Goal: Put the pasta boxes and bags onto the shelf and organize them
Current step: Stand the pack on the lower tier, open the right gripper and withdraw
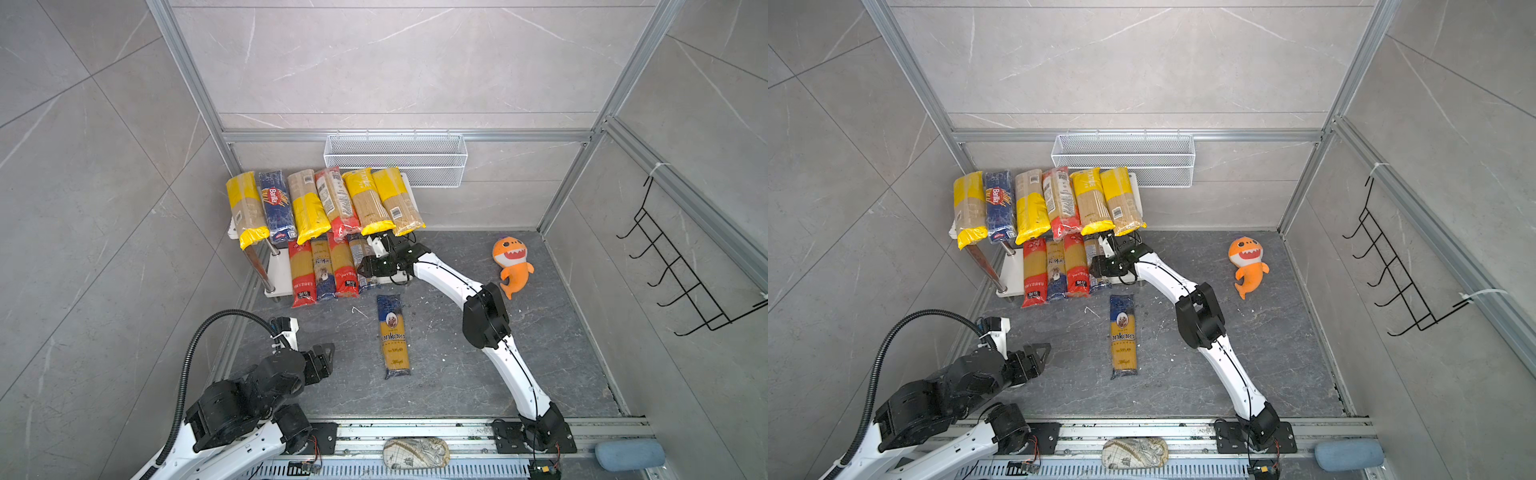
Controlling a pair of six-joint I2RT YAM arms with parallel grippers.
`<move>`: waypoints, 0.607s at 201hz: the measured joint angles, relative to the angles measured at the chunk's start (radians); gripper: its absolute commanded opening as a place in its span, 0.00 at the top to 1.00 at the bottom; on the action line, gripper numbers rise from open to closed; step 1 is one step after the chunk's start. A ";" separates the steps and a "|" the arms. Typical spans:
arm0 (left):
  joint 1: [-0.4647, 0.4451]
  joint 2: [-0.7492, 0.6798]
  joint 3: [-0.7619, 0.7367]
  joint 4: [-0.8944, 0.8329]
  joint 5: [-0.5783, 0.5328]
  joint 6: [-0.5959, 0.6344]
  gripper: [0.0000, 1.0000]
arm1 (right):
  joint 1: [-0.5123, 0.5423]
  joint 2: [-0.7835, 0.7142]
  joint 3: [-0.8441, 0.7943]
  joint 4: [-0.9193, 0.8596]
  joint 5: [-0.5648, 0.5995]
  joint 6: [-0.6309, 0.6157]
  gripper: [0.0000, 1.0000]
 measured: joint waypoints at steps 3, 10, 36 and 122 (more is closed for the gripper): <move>0.000 0.000 0.000 0.000 0.000 0.000 0.18 | 0.000 -0.005 -0.009 0.007 -0.001 0.000 0.35; 0.000 0.000 0.000 0.001 0.000 0.000 0.18 | 0.000 -0.013 -0.029 0.021 -0.003 0.000 0.35; 0.000 0.000 0.000 0.009 0.001 0.000 0.18 | 0.000 -0.060 -0.120 0.073 -0.008 0.004 0.34; 0.000 0.000 0.000 0.025 0.025 0.000 0.18 | 0.000 -0.193 -0.323 0.148 -0.019 0.013 0.15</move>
